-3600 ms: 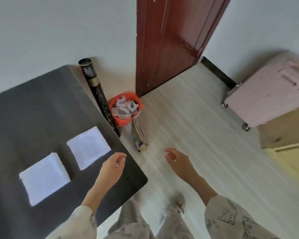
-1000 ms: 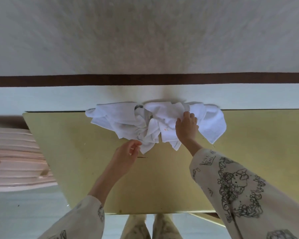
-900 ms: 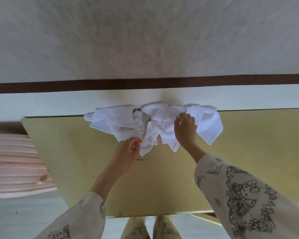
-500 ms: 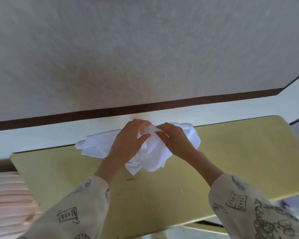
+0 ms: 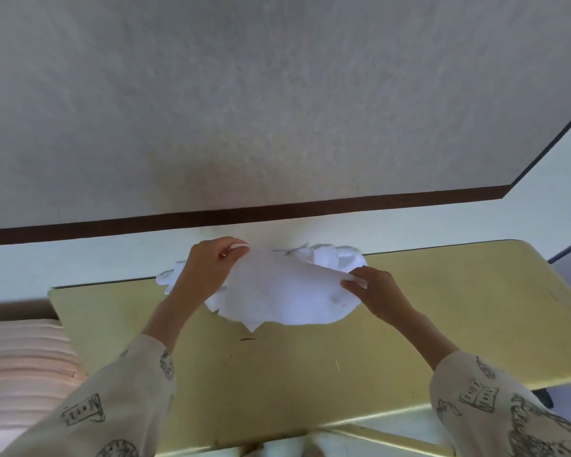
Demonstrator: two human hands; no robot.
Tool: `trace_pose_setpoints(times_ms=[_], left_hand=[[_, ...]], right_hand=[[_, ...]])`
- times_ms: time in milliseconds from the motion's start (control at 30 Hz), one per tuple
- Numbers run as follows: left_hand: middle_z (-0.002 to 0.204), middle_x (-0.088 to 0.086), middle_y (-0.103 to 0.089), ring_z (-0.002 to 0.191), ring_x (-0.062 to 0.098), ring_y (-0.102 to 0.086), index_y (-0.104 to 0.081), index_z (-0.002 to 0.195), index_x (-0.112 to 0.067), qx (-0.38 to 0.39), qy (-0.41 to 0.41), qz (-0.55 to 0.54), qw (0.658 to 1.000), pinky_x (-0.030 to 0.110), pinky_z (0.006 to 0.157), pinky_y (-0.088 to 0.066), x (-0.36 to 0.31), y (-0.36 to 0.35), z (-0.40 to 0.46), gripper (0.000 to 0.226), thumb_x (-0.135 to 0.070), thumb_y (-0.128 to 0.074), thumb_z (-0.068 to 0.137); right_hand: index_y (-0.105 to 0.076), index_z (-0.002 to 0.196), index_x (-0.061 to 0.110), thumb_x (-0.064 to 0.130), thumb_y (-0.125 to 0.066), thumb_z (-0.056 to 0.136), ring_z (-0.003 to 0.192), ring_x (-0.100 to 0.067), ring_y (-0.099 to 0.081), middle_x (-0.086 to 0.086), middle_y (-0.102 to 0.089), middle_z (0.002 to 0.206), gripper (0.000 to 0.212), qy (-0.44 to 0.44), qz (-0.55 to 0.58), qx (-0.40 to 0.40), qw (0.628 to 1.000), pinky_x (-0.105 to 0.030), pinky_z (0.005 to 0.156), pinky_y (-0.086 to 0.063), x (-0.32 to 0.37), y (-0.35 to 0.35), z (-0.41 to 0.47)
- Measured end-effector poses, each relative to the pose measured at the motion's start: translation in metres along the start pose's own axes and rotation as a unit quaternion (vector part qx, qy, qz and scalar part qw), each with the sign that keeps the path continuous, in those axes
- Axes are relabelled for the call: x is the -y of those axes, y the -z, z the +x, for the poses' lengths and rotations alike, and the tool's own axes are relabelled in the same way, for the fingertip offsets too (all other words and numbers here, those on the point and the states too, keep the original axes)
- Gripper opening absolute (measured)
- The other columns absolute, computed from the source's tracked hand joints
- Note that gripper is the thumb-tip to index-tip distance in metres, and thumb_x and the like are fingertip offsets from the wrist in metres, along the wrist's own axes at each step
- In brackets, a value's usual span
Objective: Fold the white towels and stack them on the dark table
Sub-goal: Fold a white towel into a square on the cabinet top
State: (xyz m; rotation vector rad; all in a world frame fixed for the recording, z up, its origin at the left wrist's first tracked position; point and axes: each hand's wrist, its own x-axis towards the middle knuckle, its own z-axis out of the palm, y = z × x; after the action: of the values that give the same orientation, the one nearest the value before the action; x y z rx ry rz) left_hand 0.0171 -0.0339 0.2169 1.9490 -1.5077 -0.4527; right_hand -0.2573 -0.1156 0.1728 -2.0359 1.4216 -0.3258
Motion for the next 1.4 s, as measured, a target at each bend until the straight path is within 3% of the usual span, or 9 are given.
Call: trace_pose_setpoints(times_ms=[167, 367, 467, 633, 767, 900, 1100, 1233, 1400], left_hand=[[0.099, 0.005, -0.071, 0.084, 0.012, -0.058, -0.071, 0.101, -0.009, -0.027, 0.051, -0.008, 0.998, 0.022, 0.081, -0.039, 0.001, -0.005, -0.022, 0.018, -0.015, -0.058, 0.089], [0.085, 0.004, -0.069, 0.073, 0.012, -0.057, -0.071, 0.093, -0.009, -0.086, 0.109, -0.037, 0.990, 0.007, 0.063, -0.037, -0.002, -0.013, -0.052, 0.012, -0.013, -0.062, 0.086], [0.070, -0.008, -0.063, 0.062, 0.001, -0.053, -0.071, 0.091, -0.010, -0.086, 0.116, -0.034, 0.989, 0.003, 0.057, -0.038, -0.002, -0.023, -0.076, 0.011, -0.012, -0.063, 0.085], [0.053, -0.024, -0.060, 0.057, -0.004, -0.056, -0.071, 0.083, -0.023, 0.033, 0.151, -0.007, 0.988, 0.008, 0.057, -0.038, 0.026, -0.066, -0.134, 0.008, -0.016, -0.066, 0.083], [0.074, -0.005, -0.067, 0.073, 0.012, -0.059, -0.073, 0.090, -0.016, 0.141, 0.205, -0.037, 0.968, 0.022, 0.066, -0.040, 0.060, -0.113, -0.171, 0.010, -0.017, -0.065, 0.085], [0.070, 0.000, -0.052, 0.068, 0.013, -0.044, -0.058, 0.074, -0.021, 0.199, 0.236, -0.063, 0.949, 0.027, 0.063, -0.035, 0.081, -0.143, -0.188, 0.016, -0.025, -0.056, 0.090], [0.079, -0.001, -0.061, 0.068, 0.004, -0.050, -0.071, 0.098, -0.010, 0.107, 0.338, -0.163, 0.921, 0.023, 0.074, -0.039, 0.095, -0.167, -0.172, 0.017, -0.019, -0.063, 0.086], [0.085, -0.001, -0.066, 0.074, 0.007, -0.054, -0.070, 0.101, -0.007, 0.042, 0.390, -0.207, 0.896, 0.026, 0.079, -0.044, 0.110, -0.187, -0.154, 0.021, -0.020, -0.065, 0.085], [0.075, 0.000, -0.062, 0.074, 0.015, -0.053, -0.068, 0.085, -0.012, -0.008, 0.440, -0.223, 0.870, 0.024, 0.069, -0.044, 0.131, -0.209, -0.137, 0.012, -0.023, -0.066, 0.084]], right_hand=[[-0.071, 0.093, 0.009, 0.019, -0.056, 0.089, 0.083, -0.018, -0.057, -0.002, -0.065, 0.088, 0.018, 0.022, 0.015, -0.020, 0.999, -0.027, 0.071, -0.039, -0.001, 0.015, 0.012], [-0.071, 0.098, 0.009, 0.017, -0.059, 0.089, 0.091, -0.019, -0.060, -0.004, -0.068, 0.102, 0.016, 0.072, 0.055, -0.076, 0.993, -0.023, 0.079, -0.040, -0.004, 0.024, 0.007], [-0.071, 0.097, 0.011, 0.016, -0.060, 0.089, 0.085, -0.013, -0.057, 0.001, -0.068, 0.099, 0.015, 0.076, 0.066, -0.052, 0.994, -0.024, 0.079, -0.041, -0.017, 0.019, -0.013], [-0.072, 0.097, 0.011, 0.017, -0.060, 0.089, 0.092, -0.017, -0.061, 0.001, -0.070, 0.100, 0.015, 0.041, 0.014, 0.071, 0.997, -0.026, 0.084, -0.042, -0.071, -0.014, -0.057], [-0.072, 0.099, 0.012, 0.019, -0.059, 0.090, 0.096, -0.015, -0.060, 0.000, -0.070, 0.103, 0.017, -0.004, -0.026, 0.157, 0.987, -0.019, 0.076, -0.034, -0.111, -0.048, -0.079], [-0.070, 0.104, 0.011, 0.021, -0.057, 0.091, 0.103, -0.018, -0.060, -0.002, -0.070, 0.108, 0.021, -0.052, -0.032, 0.192, 0.979, -0.019, 0.075, -0.032, -0.130, -0.072, -0.084], [-0.069, 0.101, 0.005, 0.022, -0.061, 0.089, 0.105, -0.023, -0.058, -0.009, -0.068, 0.108, 0.022, -0.133, 0.048, 0.173, 0.975, -0.021, 0.077, -0.033, -0.142, -0.096, -0.055], [-0.067, 0.098, 0.001, 0.021, -0.061, 0.088, 0.086, -0.022, -0.056, -0.010, -0.065, 0.093, 0.023, -0.179, 0.103, 0.133, 0.969, -0.026, 0.067, -0.037, -0.146, -0.118, -0.023], [-0.040, 0.057, 0.013, 0.018, -0.055, 0.090, 0.055, -0.012, -0.034, 0.001, -0.039, 0.057, 0.036, -0.209, 0.105, 0.103, 0.967, -0.025, 0.051, -0.025, -0.151, -0.144, 0.004]])
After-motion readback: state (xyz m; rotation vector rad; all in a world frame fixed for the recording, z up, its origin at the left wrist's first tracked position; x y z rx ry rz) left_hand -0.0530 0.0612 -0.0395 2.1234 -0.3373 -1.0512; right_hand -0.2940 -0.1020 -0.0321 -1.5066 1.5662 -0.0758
